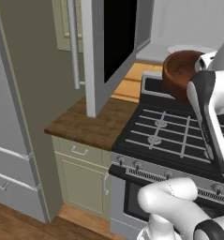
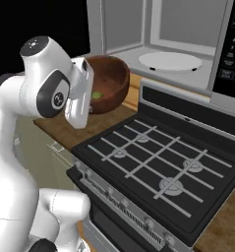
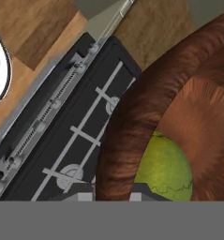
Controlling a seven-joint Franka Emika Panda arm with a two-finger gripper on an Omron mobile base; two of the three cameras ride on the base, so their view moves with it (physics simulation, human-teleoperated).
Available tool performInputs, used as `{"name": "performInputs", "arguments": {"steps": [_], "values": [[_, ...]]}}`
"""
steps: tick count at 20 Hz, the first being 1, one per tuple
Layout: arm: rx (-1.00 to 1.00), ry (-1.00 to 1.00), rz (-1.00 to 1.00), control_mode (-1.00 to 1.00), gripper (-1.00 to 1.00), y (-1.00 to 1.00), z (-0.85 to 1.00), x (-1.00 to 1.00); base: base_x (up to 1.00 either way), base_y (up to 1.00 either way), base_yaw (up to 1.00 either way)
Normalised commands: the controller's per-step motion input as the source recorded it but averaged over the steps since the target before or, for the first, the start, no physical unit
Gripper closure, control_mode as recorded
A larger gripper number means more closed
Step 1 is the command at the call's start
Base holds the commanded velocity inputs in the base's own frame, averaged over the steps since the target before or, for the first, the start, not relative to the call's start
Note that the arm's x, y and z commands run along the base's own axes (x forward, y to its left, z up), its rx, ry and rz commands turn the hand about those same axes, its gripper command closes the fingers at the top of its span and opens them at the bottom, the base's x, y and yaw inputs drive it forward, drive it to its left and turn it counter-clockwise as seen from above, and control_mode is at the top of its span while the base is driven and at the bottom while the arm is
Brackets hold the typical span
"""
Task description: Pick the lime from the sink and place it in the bowl. Then pick the bowl and place it in the microwave. Then close the microwave door and press the start button.
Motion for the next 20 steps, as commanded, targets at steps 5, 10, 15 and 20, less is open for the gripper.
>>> {"name": "performInputs", "arguments": {"steps": [5,10,15,20], "values": [[0.0,-0.01,-0.06,-1.0,1.0,-0.16,0.54,0.8,0.0,0.0,0.0],[0.0,-0.12,-0.06,-1.0,1.0,-0.17,0.4,0.59,0.0,0.0,0.0],[0.0,-0.17,-0.02,-1.0,1.0,-0.27,0.23,0.47,0.0,0.0,0.0],[0.0,-0.03,0.0,-1.0,1.0,-0.51,0.05,0.55,0.0,0.0,0.0]]}}
